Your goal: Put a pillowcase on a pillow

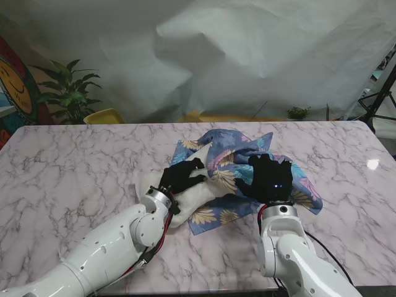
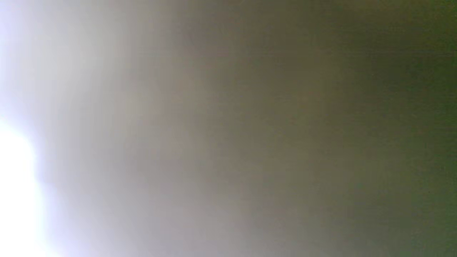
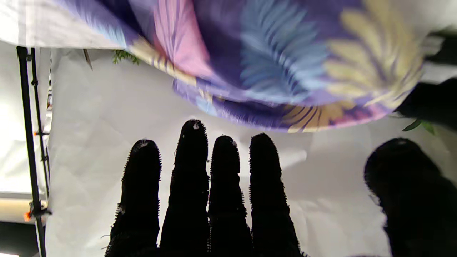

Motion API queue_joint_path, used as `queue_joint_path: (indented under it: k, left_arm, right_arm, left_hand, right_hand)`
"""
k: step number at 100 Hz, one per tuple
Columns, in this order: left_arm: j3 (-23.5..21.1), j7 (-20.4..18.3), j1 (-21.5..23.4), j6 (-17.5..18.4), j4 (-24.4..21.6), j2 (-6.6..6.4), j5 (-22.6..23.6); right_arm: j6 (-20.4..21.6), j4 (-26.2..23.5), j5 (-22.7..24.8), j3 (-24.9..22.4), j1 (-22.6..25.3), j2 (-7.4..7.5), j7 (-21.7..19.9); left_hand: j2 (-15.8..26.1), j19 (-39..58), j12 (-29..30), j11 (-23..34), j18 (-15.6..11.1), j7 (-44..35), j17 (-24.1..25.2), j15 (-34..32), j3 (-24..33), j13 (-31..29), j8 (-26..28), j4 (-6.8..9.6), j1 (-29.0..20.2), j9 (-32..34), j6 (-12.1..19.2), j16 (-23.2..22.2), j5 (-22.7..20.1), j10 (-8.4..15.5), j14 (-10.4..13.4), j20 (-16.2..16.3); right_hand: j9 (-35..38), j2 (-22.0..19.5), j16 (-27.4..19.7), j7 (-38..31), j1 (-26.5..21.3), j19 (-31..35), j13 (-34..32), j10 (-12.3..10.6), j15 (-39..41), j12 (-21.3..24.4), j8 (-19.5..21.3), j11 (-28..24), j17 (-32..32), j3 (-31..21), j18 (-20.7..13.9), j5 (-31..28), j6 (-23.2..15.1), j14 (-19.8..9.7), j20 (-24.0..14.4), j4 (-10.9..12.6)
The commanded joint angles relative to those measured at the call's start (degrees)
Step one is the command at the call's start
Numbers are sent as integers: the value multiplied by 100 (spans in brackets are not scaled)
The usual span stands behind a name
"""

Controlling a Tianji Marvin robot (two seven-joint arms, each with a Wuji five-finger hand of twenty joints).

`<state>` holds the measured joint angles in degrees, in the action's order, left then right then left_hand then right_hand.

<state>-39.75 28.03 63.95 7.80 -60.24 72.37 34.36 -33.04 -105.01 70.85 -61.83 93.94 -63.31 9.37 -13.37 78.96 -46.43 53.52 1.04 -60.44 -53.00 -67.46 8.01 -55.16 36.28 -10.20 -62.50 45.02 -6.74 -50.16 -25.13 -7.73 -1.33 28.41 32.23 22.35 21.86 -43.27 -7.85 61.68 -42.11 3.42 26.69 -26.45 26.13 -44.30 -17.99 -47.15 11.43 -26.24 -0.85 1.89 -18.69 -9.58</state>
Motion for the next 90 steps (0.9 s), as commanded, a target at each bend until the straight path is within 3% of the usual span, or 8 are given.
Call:
queue_joint_path:
  k: [1, 16, 37, 53, 66, 73, 83, 90]
  left_arm:
    - [-24, -57, -46, -78, -40, 60, -74]
    - [-10, -85, -90, -198, -40, 110, -195]
    - [22, -118, -87, -215, -96, 151, -303]
    - [-11, -172, -22, -258, -248, 116, -272]
    - [-25, -186, -11, -262, -262, 112, -278]
    - [-26, -182, -2, -251, -260, 112, -284]
    - [-27, -167, 14, -229, -263, 112, -278]
    - [-25, -152, 17, -207, -252, 118, -286]
  right_arm:
    - [-13, 133, -27, 50, 169, 39, 67]
    - [17, 338, -339, 123, 215, 10, 250]
    - [64, 1124, -465, 397, -221, -9, 601]
    - [-119, 1631, -403, 625, -562, -10, 749]
    - [-408, 2118, -572, 822, -818, -128, 1404]
    - [-543, 2346, -711, 891, -932, -218, 1776]
    - [-654, 2657, -877, 962, -1104, -337, 2244]
    - [-611, 2825, -1041, 988, -1208, -416, 2484]
  left_hand:
    - [1007, 2332, -154, 458, -1925, -390, -894, -1018, 740, -623, 103, 494, -1147, 266, 47, -255, 117, 346, 1146, 293]
    - [1002, 2355, -153, 457, -1941, -390, -897, -1027, 752, -640, 100, 494, -1147, 271, 41, -249, 117, 335, 1158, 289]
    - [991, 2391, -157, 472, -1963, -388, -903, -1053, 758, -665, 97, 488, -1147, 295, 16, -244, 104, 327, 1176, 280]
    - [981, 2422, -159, 479, -1994, -388, -908, -1069, 756, -687, 97, 483, -1147, 311, 15, -239, 105, 331, 1193, 277]
    - [977, 2442, -160, 481, -2008, -382, -910, -1079, 762, -697, 92, 483, -1147, 315, -9, -236, 99, 331, 1199, 274]
    - [977, 2450, -161, 483, -2020, -382, -911, -1085, 761, -702, 92, 482, -1147, 321, -8, -236, 99, 335, 1204, 271]
    - [983, 2452, -161, 479, -2030, -383, -910, -1087, 753, -702, 92, 481, -1147, 314, 8, -234, 96, 341, 1205, 266]
    - [992, 2454, -161, 478, -2032, -379, -910, -1087, 750, -701, 91, 483, -1147, 314, 6, -232, 89, 339, 1206, 263]
  right_hand:
    - [201, -120, 273, -444, 114, 204, -297, -154, 351, -254, 315, -308, -165, 92, -154, -59, -232, -129, -237, 152]
    - [222, -27, 496, -756, 136, 267, -444, -164, 571, -467, 430, -421, -302, -16, -160, 23, -273, -187, -412, 138]
    - [-709, -48, 7, 587, 292, -140, 417, 233, -284, 7, -531, 185, 196, 232, -97, 605, 482, 69, -355, 47]
    - [-1903, -391, -339, 1461, 459, -347, 1430, 610, -522, 502, -972, 180, 664, 1008, -105, 1291, 1107, 235, -189, -9]
    - [-2035, -518, -348, 1536, 472, -257, 1448, 661, -342, 515, -807, -102, 646, 1630, -93, 1303, 1197, 258, -173, 48]
    - [-1955, -406, -338, 1387, 496, -205, 1298, 642, -286, 456, -632, -251, 558, 1702, -100, 1245, 1161, 247, -179, 87]
    - [-1543, -18, -236, 436, 574, -57, 866, 481, -100, 208, 93, -613, 316, 1229, -144, 1178, 859, 131, -228, 63]
    - [-1173, 257, -129, -418, 234, 60, 473, 261, 78, 69, 406, -790, 115, 1141, -169, 1104, 537, -3, -282, 82]
